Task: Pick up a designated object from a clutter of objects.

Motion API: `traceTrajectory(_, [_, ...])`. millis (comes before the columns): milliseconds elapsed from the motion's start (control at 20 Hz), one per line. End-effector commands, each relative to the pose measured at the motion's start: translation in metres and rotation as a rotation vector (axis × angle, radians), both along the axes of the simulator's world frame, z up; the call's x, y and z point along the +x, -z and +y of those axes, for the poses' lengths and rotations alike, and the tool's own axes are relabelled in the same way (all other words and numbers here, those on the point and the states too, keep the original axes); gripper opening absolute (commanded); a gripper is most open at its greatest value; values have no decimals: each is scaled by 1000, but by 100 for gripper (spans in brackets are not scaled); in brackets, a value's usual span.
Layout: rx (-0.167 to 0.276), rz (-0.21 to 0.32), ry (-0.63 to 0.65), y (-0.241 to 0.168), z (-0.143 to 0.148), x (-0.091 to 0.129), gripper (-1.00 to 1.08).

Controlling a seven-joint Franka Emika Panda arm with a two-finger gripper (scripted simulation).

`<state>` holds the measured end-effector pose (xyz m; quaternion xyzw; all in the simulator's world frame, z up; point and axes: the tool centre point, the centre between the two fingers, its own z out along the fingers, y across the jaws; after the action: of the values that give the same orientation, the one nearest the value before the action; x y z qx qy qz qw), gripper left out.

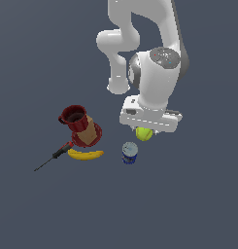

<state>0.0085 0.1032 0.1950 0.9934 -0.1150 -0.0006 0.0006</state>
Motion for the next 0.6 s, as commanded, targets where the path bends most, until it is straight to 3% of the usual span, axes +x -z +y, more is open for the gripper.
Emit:
traceTrajectory(0, [0, -2, 0, -22, 11, -4, -100])
traceTrajectory(550, [-1, -2, -1, -136, 71, -27, -100])
